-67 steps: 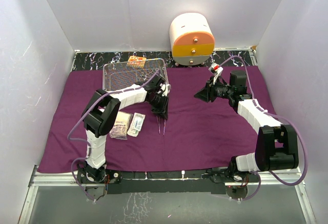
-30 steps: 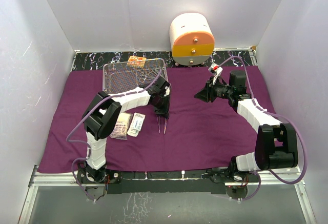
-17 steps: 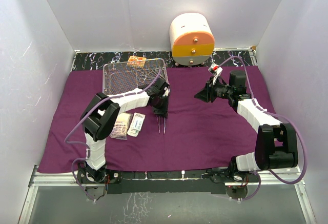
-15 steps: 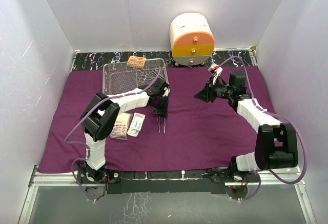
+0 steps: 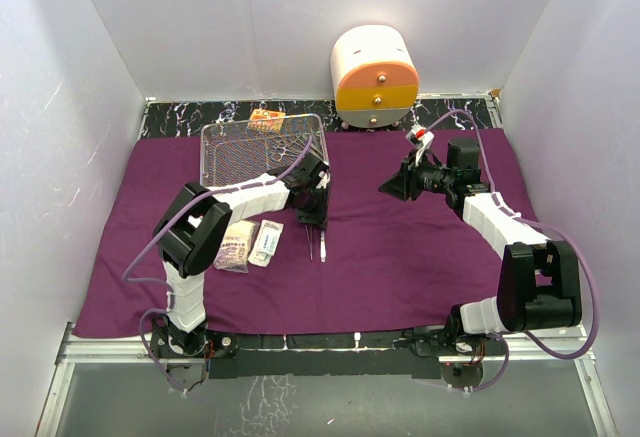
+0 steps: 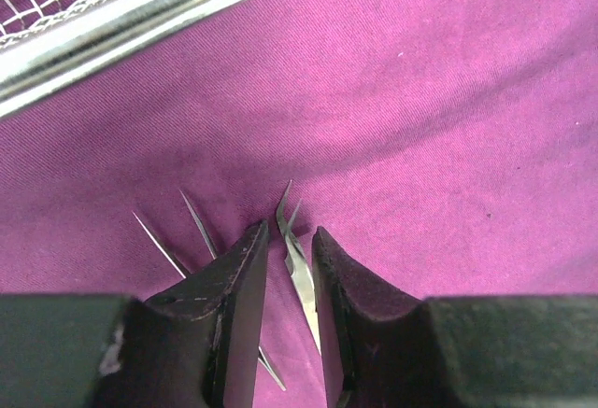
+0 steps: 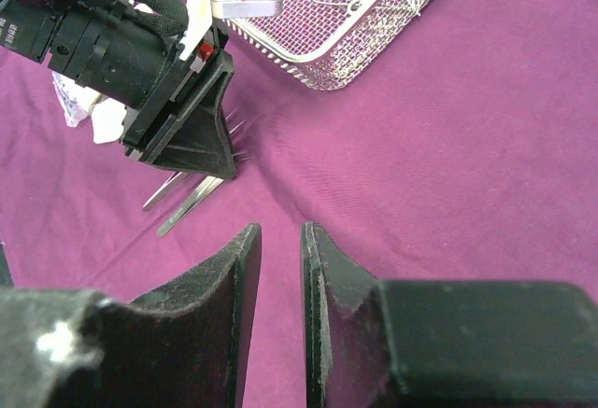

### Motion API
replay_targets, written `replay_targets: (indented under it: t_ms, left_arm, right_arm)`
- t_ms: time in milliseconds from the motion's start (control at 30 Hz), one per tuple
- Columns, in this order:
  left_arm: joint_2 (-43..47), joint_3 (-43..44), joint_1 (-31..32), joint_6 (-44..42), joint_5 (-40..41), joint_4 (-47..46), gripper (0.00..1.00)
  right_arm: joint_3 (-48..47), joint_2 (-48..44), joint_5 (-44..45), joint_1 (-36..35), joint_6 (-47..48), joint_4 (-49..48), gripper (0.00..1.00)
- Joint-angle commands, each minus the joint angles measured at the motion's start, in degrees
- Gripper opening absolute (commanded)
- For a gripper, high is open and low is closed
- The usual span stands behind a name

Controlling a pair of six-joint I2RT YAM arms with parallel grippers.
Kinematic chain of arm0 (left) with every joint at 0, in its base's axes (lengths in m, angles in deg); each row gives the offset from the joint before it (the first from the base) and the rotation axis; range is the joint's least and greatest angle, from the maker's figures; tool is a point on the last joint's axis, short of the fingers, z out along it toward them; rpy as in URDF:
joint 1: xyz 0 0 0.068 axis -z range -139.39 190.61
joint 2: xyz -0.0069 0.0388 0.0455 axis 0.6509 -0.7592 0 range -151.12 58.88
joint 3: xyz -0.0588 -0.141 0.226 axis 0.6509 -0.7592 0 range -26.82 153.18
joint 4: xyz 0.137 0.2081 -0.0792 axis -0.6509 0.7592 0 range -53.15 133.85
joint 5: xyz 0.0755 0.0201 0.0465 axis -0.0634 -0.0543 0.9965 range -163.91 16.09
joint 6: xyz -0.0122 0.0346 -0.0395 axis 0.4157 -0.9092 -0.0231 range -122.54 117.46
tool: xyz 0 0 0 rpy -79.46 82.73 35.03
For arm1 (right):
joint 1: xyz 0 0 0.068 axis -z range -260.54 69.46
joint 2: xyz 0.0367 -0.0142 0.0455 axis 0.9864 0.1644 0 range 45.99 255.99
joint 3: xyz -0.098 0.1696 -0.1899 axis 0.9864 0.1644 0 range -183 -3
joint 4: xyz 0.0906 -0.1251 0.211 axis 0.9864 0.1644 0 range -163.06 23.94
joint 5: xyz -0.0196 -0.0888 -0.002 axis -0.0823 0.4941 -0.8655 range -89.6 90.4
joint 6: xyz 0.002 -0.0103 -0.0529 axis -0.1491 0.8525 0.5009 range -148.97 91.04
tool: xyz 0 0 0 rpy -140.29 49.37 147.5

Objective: Open and lay out the surgical kit
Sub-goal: Place the medical item in the surgical kit.

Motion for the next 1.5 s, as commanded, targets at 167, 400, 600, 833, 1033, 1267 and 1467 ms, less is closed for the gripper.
replay_targets:
  t_ms: [167,400,600,833,1033,1267,1467]
  left_arm:
    - [3.57,-1.78,-0.23,-3.41,3.28,0.83,0.28]
    - [4.70,-1.57,-0.22,-4.54,2.01,0.32,0.25]
    - [5.28,-1.49,-0.20,-5.88,2.24,0.09,0.21]
    - [5.79,-1.41,-0.22,-7.25,2.23,-0.34,0.18]
    - [6.23,-1.72,-0.29,-7.72,1.04,-1.01,0.12]
    - [6.89,-1.50,-0.77,-6.32,-4.20,-2.80,0.00]
    - [7.62,-1.68,-1.44,-4.69,-8.82,-4.95,0.00]
  right_arm:
    - [-0.85,-0.38,0.07,0.15,0.69,-1.22,0.22]
    - [-0.93,-0.23,0.06,0.15,0.62,-1.22,0.22]
    - [-0.93,-0.25,-0.01,0.15,0.62,-1.13,0.22]
    - [-0.91,-0.29,-0.13,0.19,0.57,-1.13,0.22]
    - [-0.91,-0.49,-0.06,0.16,0.62,-1.13,0.22]
    - [-0.85,-0.56,-0.11,0.22,0.63,-1.13,0.22]
    - [-0.85,-0.82,0.05,0.16,0.67,-1.13,0.22]
